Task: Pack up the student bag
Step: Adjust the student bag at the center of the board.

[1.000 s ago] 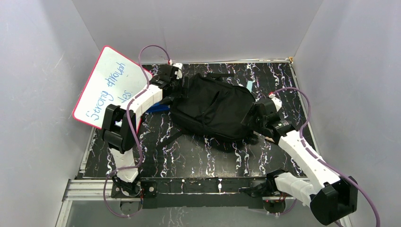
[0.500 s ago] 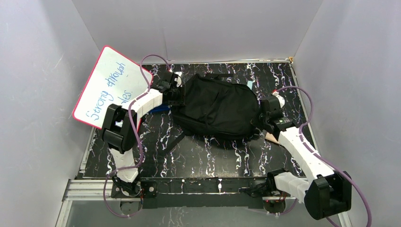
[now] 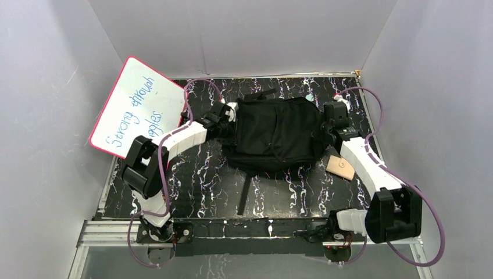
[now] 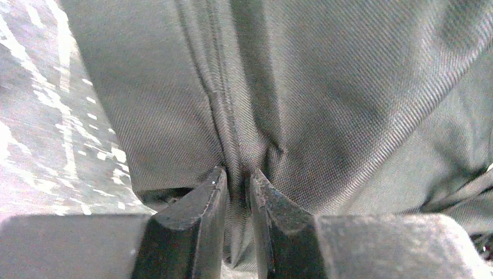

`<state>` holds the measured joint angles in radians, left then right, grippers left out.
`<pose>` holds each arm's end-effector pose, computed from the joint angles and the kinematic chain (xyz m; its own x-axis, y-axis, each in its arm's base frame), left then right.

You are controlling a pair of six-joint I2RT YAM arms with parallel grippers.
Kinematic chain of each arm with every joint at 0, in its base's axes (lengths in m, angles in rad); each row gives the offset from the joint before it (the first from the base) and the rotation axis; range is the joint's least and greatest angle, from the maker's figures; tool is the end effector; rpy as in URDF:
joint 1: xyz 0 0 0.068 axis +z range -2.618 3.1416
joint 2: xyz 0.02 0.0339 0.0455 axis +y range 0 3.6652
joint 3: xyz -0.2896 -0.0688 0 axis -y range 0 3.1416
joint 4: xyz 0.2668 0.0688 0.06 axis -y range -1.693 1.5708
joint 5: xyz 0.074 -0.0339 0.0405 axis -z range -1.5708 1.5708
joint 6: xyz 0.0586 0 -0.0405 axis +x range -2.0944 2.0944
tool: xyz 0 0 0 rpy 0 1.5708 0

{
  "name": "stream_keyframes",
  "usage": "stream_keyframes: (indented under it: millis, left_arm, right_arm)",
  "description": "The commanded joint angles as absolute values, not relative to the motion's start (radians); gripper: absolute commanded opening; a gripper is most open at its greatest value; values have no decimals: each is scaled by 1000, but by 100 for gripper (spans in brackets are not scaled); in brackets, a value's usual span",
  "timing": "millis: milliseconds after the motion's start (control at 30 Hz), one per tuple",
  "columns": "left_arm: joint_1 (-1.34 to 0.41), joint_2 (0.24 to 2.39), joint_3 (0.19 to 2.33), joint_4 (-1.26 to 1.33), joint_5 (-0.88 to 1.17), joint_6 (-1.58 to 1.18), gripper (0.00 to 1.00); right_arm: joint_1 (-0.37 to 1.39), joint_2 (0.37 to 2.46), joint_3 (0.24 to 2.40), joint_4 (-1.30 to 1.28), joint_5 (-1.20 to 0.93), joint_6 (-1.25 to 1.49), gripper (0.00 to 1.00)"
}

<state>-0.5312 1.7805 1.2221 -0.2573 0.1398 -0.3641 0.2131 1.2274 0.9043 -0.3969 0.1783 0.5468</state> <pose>0.3656 -0.2243 0.2101 -0.7947 0.0579 -0.6043 0.3221 0.8840 -0.3389 0.2891 0.0519 0.2716 -0.5910 0.3957 -0.7030 0.2686 0.9182 0.2910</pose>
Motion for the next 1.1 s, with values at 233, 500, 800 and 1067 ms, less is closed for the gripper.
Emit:
stream_keyframes:
  millis: [233,500,800,1067]
  left_arm:
    - [-767,1683,1117,-251,190,-476,18]
    - [-812,1547,1056,-293,28,-476,27]
    - [-812,1394,1186,-375,-193,-349,46]
    - [-811,1545,1372,-317,29,-255,50]
  right_arm:
    - [214,1460,1146,-182,17,354,14]
    - [210,1572,1291,-228,109,265,28]
    - [209,1322,1183,-275,200,286,51]
    - [210,1140,1038,-346,-116,378,52]
